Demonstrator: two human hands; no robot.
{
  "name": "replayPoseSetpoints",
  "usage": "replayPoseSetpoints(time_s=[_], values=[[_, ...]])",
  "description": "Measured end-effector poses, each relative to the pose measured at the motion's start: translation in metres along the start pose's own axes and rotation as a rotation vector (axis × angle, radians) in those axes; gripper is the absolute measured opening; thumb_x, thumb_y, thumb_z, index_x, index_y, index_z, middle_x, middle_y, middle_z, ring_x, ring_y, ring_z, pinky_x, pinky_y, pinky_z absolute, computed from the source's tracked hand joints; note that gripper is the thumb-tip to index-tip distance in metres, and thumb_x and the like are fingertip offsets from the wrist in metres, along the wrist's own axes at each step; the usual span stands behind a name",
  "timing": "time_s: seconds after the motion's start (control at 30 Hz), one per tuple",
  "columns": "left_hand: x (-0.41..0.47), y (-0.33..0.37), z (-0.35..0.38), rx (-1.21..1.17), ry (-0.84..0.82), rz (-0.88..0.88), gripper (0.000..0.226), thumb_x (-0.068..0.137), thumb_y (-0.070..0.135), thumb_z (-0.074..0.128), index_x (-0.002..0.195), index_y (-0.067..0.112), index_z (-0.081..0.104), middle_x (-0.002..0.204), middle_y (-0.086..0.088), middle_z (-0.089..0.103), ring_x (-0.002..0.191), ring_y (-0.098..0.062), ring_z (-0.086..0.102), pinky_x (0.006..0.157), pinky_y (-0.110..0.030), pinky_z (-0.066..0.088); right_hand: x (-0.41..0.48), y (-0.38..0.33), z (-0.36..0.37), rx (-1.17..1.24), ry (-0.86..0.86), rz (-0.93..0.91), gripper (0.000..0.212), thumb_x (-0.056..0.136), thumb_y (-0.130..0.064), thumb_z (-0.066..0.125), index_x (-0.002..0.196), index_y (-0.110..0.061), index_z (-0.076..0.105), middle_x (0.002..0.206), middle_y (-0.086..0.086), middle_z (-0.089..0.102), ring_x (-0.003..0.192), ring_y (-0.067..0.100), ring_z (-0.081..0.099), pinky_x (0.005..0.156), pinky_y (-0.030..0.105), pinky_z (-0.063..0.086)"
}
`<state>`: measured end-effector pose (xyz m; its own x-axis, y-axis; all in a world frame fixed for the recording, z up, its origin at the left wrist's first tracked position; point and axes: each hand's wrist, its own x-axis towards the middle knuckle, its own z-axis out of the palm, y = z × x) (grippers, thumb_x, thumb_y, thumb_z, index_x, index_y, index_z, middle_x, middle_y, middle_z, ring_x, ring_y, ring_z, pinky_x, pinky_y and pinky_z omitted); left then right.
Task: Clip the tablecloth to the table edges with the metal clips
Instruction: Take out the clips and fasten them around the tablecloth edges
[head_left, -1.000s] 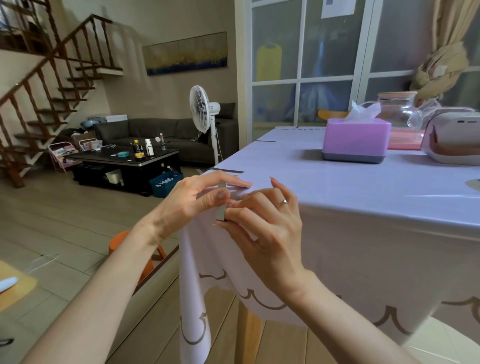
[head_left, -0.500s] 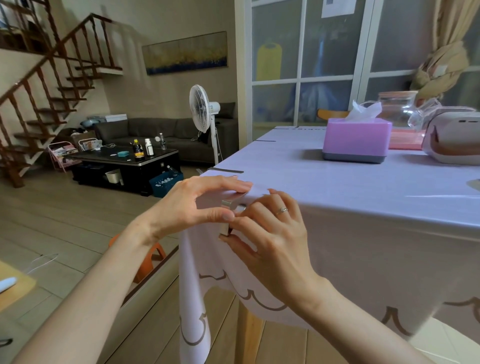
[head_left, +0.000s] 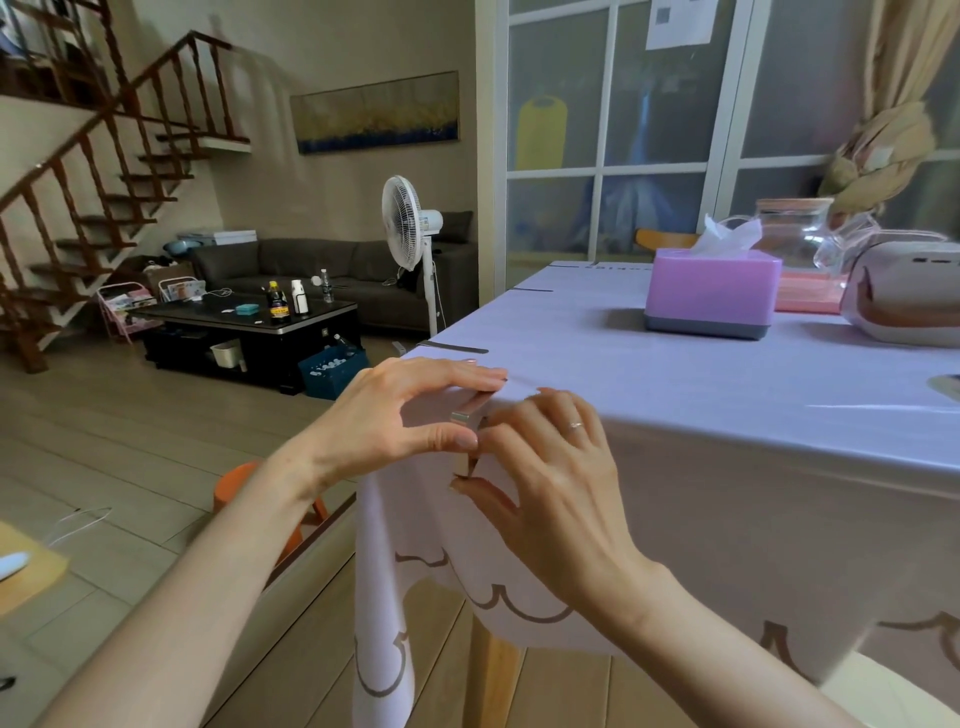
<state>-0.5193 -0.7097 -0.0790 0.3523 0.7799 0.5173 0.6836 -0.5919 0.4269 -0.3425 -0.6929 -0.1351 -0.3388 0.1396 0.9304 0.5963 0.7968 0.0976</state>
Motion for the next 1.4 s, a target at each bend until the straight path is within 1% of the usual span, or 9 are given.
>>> replayPoseSetpoints(time_s=[0.1, 0.17, 0.37, 0.47, 0.67, 0.87, 1.07, 1.23, 1.4], values=[[-0.001, 0.000, 0.000, 0.039, 0.025, -0.025, 0.062, 0.068, 0.071, 0.057, 0.122, 0.040, 0.055, 0.126, 0.026, 0.055, 0.122, 0.006, 0.046, 0.105, -0.032, 0.037, 0.008, -0.006, -0.006, 0.067, -0.007, 0.169, 0.055, 0.067, -0.051, 0.066, 0.104, -0.013, 0.050, 0.099, 0.003, 0.055, 0.093, 0.020, 0.043, 0.081, 0.026, 0.037], [-0.002, 0.001, 0.001, 0.088, 0.043, -0.044, 0.074, 0.063, 0.083, 0.049, 0.124, 0.042, 0.053, 0.127, 0.030, 0.052, 0.120, 0.010, 0.044, 0.102, -0.021, 0.035, 0.015, -0.009, -0.006, -0.031, -0.083, 0.249, 0.072, 0.066, -0.060, 0.060, 0.116, -0.010, 0.051, 0.111, 0.006, 0.057, 0.101, 0.022, 0.047, 0.085, 0.028, 0.037], [-0.001, -0.001, 0.002, 0.135, 0.038, 0.001, 0.079, 0.067, 0.084, 0.041, 0.126, 0.034, 0.055, 0.132, 0.023, 0.052, 0.125, 0.007, 0.042, 0.107, -0.027, 0.033, 0.028, -0.010, -0.005, -0.248, -0.257, 0.320, 0.070, 0.066, -0.074, 0.036, 0.091, -0.015, 0.065, 0.082, -0.002, 0.067, 0.080, 0.023, 0.059, 0.073, 0.030, 0.033], [-0.001, -0.002, 0.000, 0.144, 0.019, 0.010, 0.077, 0.069, 0.082, 0.041, 0.127, 0.034, 0.054, 0.134, 0.025, 0.050, 0.126, 0.007, 0.041, 0.107, -0.029, 0.034, 0.029, -0.003, -0.008, -0.228, -0.308, 0.285, 0.079, 0.061, -0.078, 0.031, 0.097, -0.018, 0.068, 0.089, -0.003, 0.069, 0.084, 0.022, 0.061, 0.073, 0.031, 0.043], [0.000, -0.003, 0.002, 0.160, 0.036, 0.055, 0.071, 0.071, 0.081, 0.038, 0.126, 0.038, 0.052, 0.132, 0.028, 0.049, 0.125, 0.011, 0.040, 0.101, -0.005, 0.024, 0.028, -0.002, -0.010, -0.193, -0.301, 0.272, 0.074, 0.064, -0.074, 0.034, 0.096, -0.016, 0.066, 0.088, -0.001, 0.070, 0.084, 0.024, 0.065, 0.074, 0.031, 0.047], [0.000, -0.008, 0.009, 0.175, 0.161, 0.060, 0.061, 0.075, 0.075, 0.043, 0.123, 0.040, 0.053, 0.116, 0.045, 0.049, 0.121, 0.015, 0.042, 0.103, -0.017, 0.032, 0.027, -0.001, -0.006, -0.159, -0.182, 0.288, 0.051, 0.065, -0.062, 0.055, 0.083, -0.014, 0.057, 0.070, -0.001, 0.067, 0.068, 0.025, 0.062, 0.062, 0.029, 0.041], [0.003, -0.012, 0.022, 0.136, 0.305, 0.063, 0.051, 0.074, 0.062, 0.057, 0.111, 0.027, 0.068, 0.117, 0.019, 0.064, 0.116, 0.004, 0.053, 0.101, -0.034, 0.041, 0.026, 0.001, -0.003, -0.173, -0.099, 0.307, 0.056, 0.052, -0.049, 0.085, 0.079, -0.011, 0.052, 0.062, 0.000, 0.060, 0.054, 0.024, 0.057, 0.057, 0.024, 0.030], [0.005, -0.013, 0.028, 0.143, 0.376, 0.062, 0.046, 0.074, 0.058, 0.059, 0.106, 0.026, 0.070, 0.113, 0.019, 0.066, 0.111, 0.004, 0.056, 0.098, -0.029, 0.040, 0.027, 0.001, -0.005, -0.243, -0.055, 0.296, 0.053, 0.049, -0.050, 0.084, 0.073, -0.013, 0.054, 0.062, -0.001, 0.057, 0.052, 0.021, 0.055, 0.055, 0.020, 0.026], [0.006, -0.011, 0.032, 0.160, 0.432, 0.081, 0.042, 0.074, 0.053, 0.061, 0.101, 0.024, 0.071, 0.107, 0.016, 0.068, 0.106, 0.004, 0.059, 0.093, -0.020, 0.040, 0.028, 0.006, -0.003, -0.268, -0.127, 0.251, 0.036, 0.063, -0.054, 0.068, 0.076, -0.021, 0.067, 0.071, -0.006, 0.066, 0.066, 0.020, 0.059, 0.056, 0.023, 0.040]])
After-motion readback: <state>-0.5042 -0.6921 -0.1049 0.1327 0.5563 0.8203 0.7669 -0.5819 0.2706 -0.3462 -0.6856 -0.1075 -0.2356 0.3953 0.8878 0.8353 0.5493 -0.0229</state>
